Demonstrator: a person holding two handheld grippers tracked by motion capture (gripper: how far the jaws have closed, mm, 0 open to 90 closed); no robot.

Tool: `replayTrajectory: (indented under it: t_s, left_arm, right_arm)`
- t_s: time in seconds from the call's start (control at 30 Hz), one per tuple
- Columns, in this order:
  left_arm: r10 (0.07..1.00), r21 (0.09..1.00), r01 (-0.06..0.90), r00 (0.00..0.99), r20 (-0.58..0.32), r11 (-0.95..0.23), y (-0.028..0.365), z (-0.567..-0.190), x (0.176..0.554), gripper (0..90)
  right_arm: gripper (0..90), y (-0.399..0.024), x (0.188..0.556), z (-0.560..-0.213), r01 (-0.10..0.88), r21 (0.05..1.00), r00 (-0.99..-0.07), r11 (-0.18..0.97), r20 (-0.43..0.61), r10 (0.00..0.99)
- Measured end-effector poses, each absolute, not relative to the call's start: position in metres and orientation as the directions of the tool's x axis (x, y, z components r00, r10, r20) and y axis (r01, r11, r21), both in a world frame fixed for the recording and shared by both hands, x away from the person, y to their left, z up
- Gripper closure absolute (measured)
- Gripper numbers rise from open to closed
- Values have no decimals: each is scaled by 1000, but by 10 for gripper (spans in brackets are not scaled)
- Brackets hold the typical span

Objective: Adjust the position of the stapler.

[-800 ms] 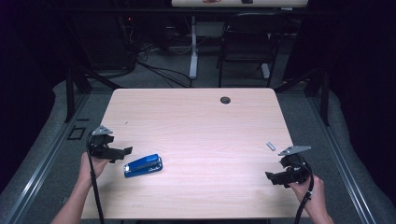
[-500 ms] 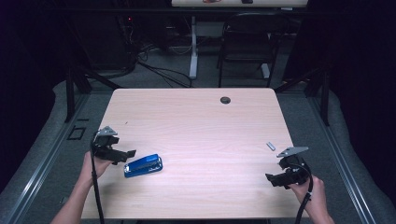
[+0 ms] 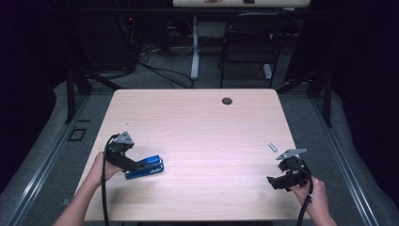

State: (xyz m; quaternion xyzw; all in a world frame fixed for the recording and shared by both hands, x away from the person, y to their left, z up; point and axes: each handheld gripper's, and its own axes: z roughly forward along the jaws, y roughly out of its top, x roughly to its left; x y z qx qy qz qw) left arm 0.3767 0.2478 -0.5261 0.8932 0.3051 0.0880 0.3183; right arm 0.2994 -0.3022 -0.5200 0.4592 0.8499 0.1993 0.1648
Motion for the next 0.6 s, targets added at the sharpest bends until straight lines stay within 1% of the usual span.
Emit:
replayTrajectory:
  t_s: [0.13, 0.27, 0.3, 0.37, 0.4, 0.43, 0.47, 0.5, 0.57, 0.6]
  left_arm:
    - [583, 599, 479, 812, -25, -641, 238, -529, 376, 0]
    - [568, 597, 478, 822, -46, -644, 234, -532, 377, 1]
    - [560, 591, 477, 827, -52, -650, 233, -533, 376, 31]
    - [545, 582, 466, 837, -45, -667, 231, -536, 375, 204]
    - [548, 574, 468, 836, -39, -672, 231, -537, 374, 238]
    - [547, 570, 465, 837, -33, -678, 230, -538, 374, 293]
    - [542, 573, 461, 840, -34, -678, 230, -538, 374, 331]
    - [542, 575, 460, 840, -34, -677, 230, -538, 373, 333]
    - [544, 578, 460, 838, -32, -674, 230, -539, 374, 391]
    - [545, 577, 462, 838, -34, -674, 230, -539, 374, 394]
  right_arm:
    - [130, -302, 300, -522, 719, 484, -523, 499, -97, 847]
    - [131, -301, 300, -522, 713, 485, -525, 506, -109, 844]
    - [131, -301, 300, -522, 713, 485, -527, 507, -107, 843]
    - [132, -301, 300, -522, 713, 482, -527, 510, -112, 842]
    - [133, -301, 300, -522, 712, 483, -528, 510, -111, 842]
    - [133, -301, 300, -522, 712, 480, -530, 513, -112, 841]
    - [134, -301, 300, -522, 712, 479, -530, 513, -113, 841]
    - [135, -301, 299, -522, 712, 479, -530, 513, -113, 841]
    - [136, -301, 300, -522, 713, 477, -529, 514, -115, 841]
    - [137, -301, 300, -522, 714, 474, -530, 516, -118, 840]
